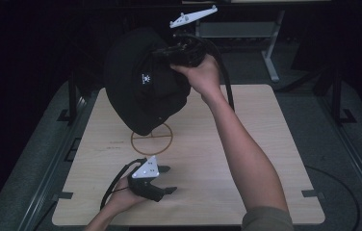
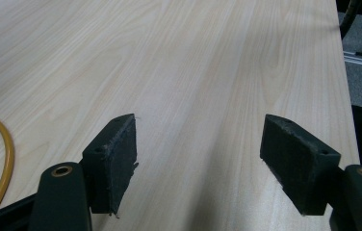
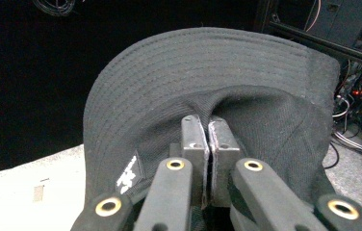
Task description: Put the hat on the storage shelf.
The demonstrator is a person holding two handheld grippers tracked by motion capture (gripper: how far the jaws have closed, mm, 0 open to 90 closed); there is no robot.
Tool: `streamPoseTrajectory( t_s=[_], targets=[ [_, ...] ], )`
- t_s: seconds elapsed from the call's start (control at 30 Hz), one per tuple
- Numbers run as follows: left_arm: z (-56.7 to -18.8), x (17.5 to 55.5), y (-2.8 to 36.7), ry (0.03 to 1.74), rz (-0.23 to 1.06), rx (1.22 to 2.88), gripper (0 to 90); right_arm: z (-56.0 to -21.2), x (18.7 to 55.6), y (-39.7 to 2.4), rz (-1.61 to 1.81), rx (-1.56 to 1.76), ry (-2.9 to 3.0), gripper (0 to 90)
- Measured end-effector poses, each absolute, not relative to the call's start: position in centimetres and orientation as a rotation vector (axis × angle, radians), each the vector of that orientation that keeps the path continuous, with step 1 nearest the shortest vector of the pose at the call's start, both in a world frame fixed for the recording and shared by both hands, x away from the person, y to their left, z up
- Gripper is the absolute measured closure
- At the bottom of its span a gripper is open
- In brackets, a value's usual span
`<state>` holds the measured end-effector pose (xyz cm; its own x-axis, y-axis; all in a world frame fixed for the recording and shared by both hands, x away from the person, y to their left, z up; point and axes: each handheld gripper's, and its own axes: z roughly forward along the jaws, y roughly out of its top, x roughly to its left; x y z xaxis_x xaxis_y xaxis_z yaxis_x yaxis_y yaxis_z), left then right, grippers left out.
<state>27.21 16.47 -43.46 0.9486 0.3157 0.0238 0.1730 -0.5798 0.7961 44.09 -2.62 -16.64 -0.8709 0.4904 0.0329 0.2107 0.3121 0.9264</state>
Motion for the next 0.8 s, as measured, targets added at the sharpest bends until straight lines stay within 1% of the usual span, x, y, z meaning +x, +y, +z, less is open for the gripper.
streamPoseTrajectory(
  t_s=[0.57, 0.8],
  targets=[
    [-43.5, 27.3, 16.3, 0.331, 0.210, 2.200, 28.4, -17.2, 45.5, 0.5, 1.599, 0.650, 2.351, 87.7],
    [-43.5, 27.4, 16.4, 0.341, 0.204, 2.194, 28.4, -18.1, 46.5, 1.6, 1.587, 0.669, 2.378, 87.7]
  ],
)
